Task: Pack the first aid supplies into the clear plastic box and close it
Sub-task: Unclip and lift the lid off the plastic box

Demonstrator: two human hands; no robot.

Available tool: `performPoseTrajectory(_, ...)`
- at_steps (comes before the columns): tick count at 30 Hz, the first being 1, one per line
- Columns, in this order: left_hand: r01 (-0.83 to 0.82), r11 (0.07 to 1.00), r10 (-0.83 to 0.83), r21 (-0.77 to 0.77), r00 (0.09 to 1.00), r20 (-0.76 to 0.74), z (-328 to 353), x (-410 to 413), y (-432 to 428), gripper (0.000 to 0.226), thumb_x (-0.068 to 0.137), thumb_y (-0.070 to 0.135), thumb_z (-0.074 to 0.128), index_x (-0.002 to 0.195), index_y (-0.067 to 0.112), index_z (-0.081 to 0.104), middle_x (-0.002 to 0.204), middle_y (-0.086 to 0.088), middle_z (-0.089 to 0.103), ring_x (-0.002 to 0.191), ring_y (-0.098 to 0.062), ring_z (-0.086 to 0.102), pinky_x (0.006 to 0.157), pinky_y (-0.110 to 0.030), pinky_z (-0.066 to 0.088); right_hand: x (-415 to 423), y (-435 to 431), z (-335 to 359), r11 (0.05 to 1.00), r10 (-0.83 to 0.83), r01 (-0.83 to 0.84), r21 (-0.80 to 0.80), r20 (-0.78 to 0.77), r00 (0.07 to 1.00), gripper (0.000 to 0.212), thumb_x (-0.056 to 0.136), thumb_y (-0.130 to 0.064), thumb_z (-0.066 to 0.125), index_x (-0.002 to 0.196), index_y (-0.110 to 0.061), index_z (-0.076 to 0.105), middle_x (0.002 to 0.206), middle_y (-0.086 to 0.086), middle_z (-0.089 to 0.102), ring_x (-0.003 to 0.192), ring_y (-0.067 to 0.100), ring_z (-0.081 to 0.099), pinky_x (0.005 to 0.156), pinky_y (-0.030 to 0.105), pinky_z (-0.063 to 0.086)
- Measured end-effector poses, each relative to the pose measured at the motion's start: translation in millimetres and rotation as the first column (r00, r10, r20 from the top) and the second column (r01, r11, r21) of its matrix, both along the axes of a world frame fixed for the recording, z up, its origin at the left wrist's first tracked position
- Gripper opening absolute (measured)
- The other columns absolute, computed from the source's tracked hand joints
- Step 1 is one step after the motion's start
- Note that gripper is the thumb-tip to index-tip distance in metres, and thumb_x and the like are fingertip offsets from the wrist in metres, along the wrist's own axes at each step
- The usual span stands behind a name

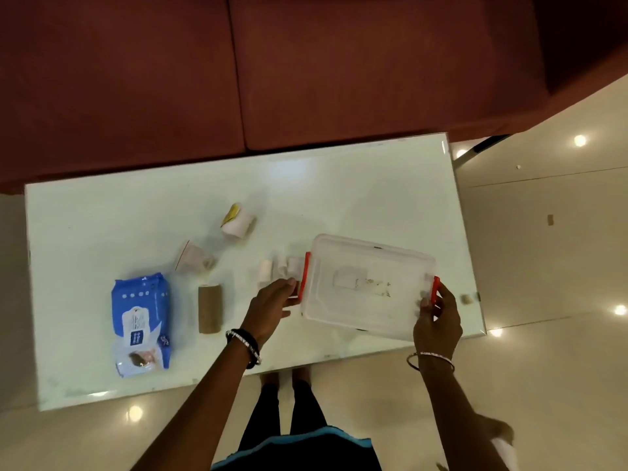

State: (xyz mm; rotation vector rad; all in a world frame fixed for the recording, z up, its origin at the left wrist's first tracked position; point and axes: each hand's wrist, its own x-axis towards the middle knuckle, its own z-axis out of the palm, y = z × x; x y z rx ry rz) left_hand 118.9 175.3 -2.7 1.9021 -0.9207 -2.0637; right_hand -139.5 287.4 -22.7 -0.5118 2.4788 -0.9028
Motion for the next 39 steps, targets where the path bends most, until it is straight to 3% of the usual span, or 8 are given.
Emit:
performPoseTrajectory(5, 0.012, 0.998, -0.006, -0.057, 0.994, 0.108, -8, 35, 47, 0.022, 0.094, 0.035, 0.056, 0.096, 0.02, 0.071, 0.095, 0.003, 0.077, 0.093, -0.011, 0.072, 0.088, -0.041, 0.052, 24, 27, -4, 0.994, 0.109, -0.108, -0.016, 0.037, 0.993, 0.035, 0.096, -0.015, 0.057, 0.13, -0.022, 0.058, 0.106, 0.003, 0.07, 0.089, 0.02, 0.066, 0.077, 0.031, 0.052)
performPoseTrajectory(9, 0.118, 0.982, -0.078, -0.149, 0.965, 0.251, -18, 48, 71, 0.024, 0.09, 0.046, 0.057, 0.1, 0.025, 0.066, 0.088, 0.005, 0.076, 0.087, -0.01, 0.073, 0.071, -0.025, 0.053, 39, 40, -15, 0.985, 0.171, -0.17, -0.025, 0.065, 0.983, 0.035, 0.096, -0.013, 0.058, 0.129, -0.023, 0.059, 0.1, -0.002, 0.068, 0.086, 0.016, 0.066, 0.07, 0.015, 0.045)
performPoseTrajectory(15, 0.176, 0.966, -0.094, -0.187, 0.92, 0.38, -37, 57, 84, 0.044, 0.082, 0.06, 0.059, 0.103, 0.022, 0.065, 0.09, 0.003, 0.077, 0.083, -0.012, 0.073, 0.063, -0.014, 0.047, 50, 45, -37, 0.982, 0.191, -0.188, -0.034, 0.117, 0.975, 0.037, 0.094, -0.009, 0.058, 0.128, -0.025, 0.059, 0.106, 0.002, 0.07, 0.09, 0.021, 0.069, 0.076, 0.027, 0.053)
performPoseTrajectory(17, 0.186, 0.962, -0.086, -0.2, 0.901, 0.426, -43, 57, 84, 0.045, 0.08, 0.062, 0.06, 0.098, 0.022, 0.067, 0.086, 0.004, 0.077, 0.079, -0.01, 0.072, 0.061, -0.013, 0.045, 51, 43, -42, 0.98, 0.196, -0.191, -0.05, 0.128, 0.972, 0.037, 0.094, -0.01, 0.059, 0.128, -0.026, 0.059, 0.107, 0.002, 0.07, 0.091, 0.022, 0.069, 0.074, 0.022, 0.05)
performPoseTrajectory(26, 0.179, 0.941, -0.016, -0.287, 0.872, 0.49, -61, 58, 92, 0.031, 0.088, 0.053, 0.057, 0.096, 0.024, 0.067, 0.081, 0.007, 0.073, 0.074, -0.014, 0.072, 0.07, -0.043, 0.061, 48, 41, -51, 0.97, 0.24, -0.23, -0.08, 0.145, 0.96, 0.039, 0.096, -0.013, 0.057, 0.131, -0.028, 0.058, 0.113, 0.008, 0.071, 0.097, 0.025, 0.069, 0.079, 0.024, 0.051)
performPoseTrajectory(32, 0.195, 0.911, 0.045, -0.364, 0.83, 0.556, -66, 55, 95, 0.029, 0.095, 0.041, 0.051, 0.095, 0.02, 0.07, 0.078, 0.004, 0.073, 0.07, -0.021, 0.071, 0.065, -0.043, 0.061, 47, 46, -55, 0.963, 0.27, -0.264, -0.056, 0.165, 0.949, 0.043, 0.097, -0.015, 0.056, 0.139, -0.025, 0.055, 0.116, 0.002, 0.073, 0.106, 0.021, 0.068, 0.099, 0.04, 0.052)
performPoseTrajectory(36, 0.054, 0.951, 0.107, -0.304, 0.867, 0.487, -75, 56, 92, 0.025, 0.099, 0.027, 0.049, 0.089, 0.016, 0.069, 0.078, -0.002, 0.072, 0.07, -0.023, 0.072, 0.059, -0.042, 0.062, 38, 49, -57, 0.969, 0.245, -0.23, -0.085, 0.297, 0.923, 0.041, 0.095, -0.02, 0.061, 0.134, -0.032, 0.059, 0.118, -0.009, 0.072, 0.098, -0.006, 0.063, 0.101, 0.034, 0.051)
performPoseTrajectory(39, -0.068, 0.974, 0.152, -0.216, 0.903, 0.401, -85, 58, 89, 0.023, 0.099, 0.026, 0.049, 0.093, 0.014, 0.068, 0.09, -0.011, 0.073, 0.081, -0.03, 0.072, 0.063, -0.047, 0.062, 31, 51, -56, 0.971, 0.227, -0.17, -0.166, 0.441, 0.868, 0.037, 0.095, -0.021, 0.062, 0.129, -0.036, 0.062, 0.123, -0.007, 0.071, 0.114, 0.004, 0.06, 0.1, 0.032, 0.05)
